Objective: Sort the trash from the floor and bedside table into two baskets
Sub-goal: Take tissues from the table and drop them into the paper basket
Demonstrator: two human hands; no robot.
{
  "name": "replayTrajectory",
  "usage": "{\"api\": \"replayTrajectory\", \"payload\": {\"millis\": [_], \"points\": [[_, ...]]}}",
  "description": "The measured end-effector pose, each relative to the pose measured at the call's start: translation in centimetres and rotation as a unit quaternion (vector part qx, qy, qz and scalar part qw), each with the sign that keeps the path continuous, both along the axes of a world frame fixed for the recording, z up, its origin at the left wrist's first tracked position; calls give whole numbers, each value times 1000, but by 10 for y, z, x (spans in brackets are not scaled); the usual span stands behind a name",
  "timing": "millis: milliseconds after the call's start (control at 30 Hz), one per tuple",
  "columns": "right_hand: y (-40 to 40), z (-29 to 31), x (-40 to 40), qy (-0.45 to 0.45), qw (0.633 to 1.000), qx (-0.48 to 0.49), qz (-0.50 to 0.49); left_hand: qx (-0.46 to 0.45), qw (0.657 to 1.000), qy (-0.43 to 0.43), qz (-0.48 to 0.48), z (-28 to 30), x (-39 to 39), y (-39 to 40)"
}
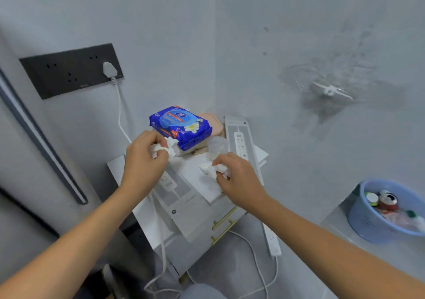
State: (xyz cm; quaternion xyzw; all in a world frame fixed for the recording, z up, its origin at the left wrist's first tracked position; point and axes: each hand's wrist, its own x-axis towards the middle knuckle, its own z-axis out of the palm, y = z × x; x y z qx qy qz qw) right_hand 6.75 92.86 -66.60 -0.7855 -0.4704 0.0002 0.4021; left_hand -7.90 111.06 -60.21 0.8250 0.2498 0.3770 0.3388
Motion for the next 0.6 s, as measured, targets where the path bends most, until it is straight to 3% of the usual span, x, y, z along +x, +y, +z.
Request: {"api": "replayTrajectory", "payload": {"millis": [133,233,333,467,600], "points": [[-107,14,17,17,997,-2,-73,39,992,-5,-123,5,34,-89],[-211,23,33,21,989,-13,-146,63,968,-2,-241,0,73,-178],[-332,22,54,35,974,-38,-222,29,936,24,-350,-14,112,-278],[-516,-8,76,90,927,-42,-363,-27,881,93,-463,-62,166,-420],[-681,-77,83,160,861,-48,-480,-67,829,166,-530,-129,220,-566]]}}
